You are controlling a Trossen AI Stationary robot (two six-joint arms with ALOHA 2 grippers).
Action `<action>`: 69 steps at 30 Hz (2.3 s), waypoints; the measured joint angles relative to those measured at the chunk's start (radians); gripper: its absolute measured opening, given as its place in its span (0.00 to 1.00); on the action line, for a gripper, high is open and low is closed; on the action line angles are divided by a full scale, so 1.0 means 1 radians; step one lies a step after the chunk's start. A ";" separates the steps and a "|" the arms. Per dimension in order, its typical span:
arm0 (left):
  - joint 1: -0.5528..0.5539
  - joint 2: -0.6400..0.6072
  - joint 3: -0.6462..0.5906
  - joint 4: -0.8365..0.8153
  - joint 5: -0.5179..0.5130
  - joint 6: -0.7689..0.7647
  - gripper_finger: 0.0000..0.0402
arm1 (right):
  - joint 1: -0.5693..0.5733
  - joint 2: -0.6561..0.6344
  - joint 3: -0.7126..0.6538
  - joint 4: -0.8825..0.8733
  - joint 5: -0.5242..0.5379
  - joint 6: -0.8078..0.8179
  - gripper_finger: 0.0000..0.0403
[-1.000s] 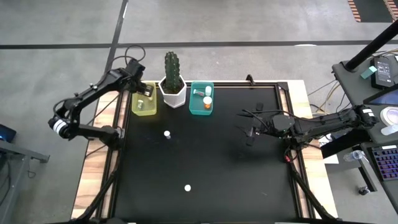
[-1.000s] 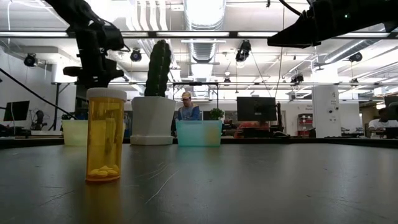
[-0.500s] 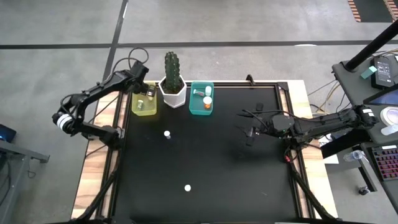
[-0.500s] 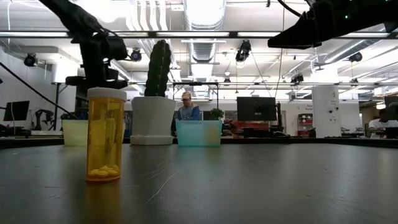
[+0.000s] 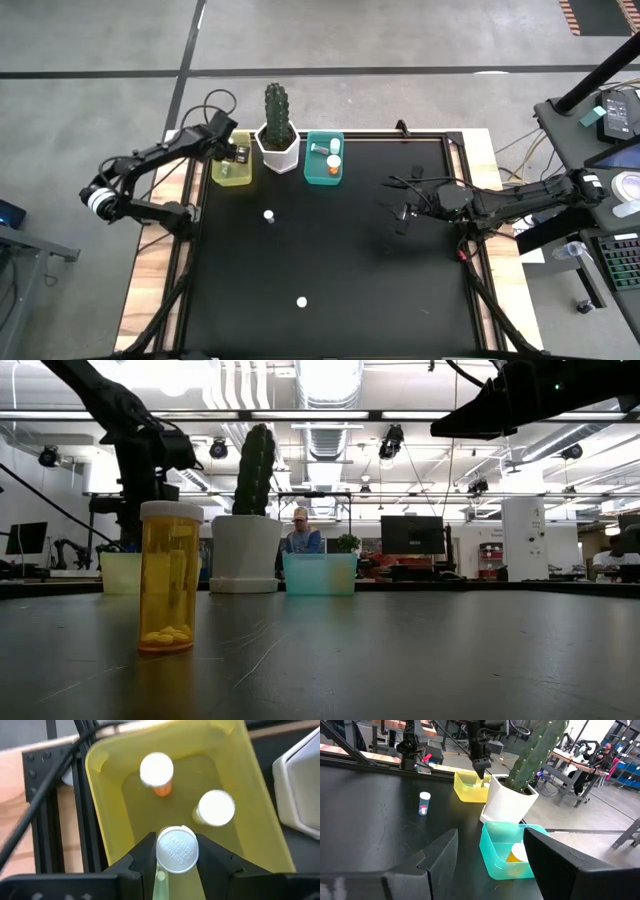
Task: Pick and place medicine bottles into bin by pill shape (circle, oval)
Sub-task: Put the yellow tablet bottle into the yellow bin, then put the blue capsule bottle into the blue bin
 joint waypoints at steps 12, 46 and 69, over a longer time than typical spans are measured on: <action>-0.001 0.000 -0.011 0.040 0.034 -0.021 0.24 | 0.000 0.000 0.000 0.000 0.000 0.000 0.54; -0.002 -0.016 -0.076 0.074 0.059 -0.022 0.36 | 0.000 0.000 0.000 -0.001 0.000 -0.004 0.54; -0.313 -0.491 -0.037 0.004 0.133 -0.022 0.36 | 0.000 0.000 0.000 0.000 0.001 -0.001 0.54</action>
